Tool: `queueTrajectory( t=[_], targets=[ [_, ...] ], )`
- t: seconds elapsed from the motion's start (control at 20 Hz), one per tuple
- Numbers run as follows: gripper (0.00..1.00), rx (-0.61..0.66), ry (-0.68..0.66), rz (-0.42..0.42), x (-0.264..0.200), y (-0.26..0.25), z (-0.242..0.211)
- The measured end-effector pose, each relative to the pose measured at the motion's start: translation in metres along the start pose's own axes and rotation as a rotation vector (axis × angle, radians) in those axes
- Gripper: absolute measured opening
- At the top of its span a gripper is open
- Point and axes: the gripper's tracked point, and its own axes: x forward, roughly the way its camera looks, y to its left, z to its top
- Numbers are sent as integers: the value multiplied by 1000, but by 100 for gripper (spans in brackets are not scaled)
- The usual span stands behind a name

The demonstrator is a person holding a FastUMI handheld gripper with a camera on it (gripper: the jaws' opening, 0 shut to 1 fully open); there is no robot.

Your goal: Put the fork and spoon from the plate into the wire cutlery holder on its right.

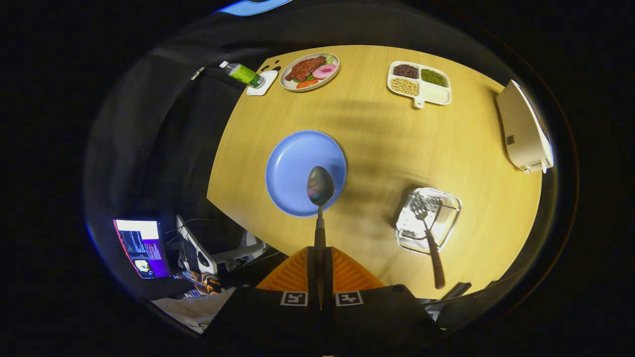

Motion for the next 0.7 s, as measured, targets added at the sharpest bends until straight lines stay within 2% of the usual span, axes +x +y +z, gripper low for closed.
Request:
queueTrajectory(
  t=[0.3,0.5,0.7],
  targets=[
    [5,23,64,-67,-37,-59,-26],
    [5,46,112,-129,-39,-101,-34],
    [5,53,164,-133,-31,-120,-30]
  ],
)
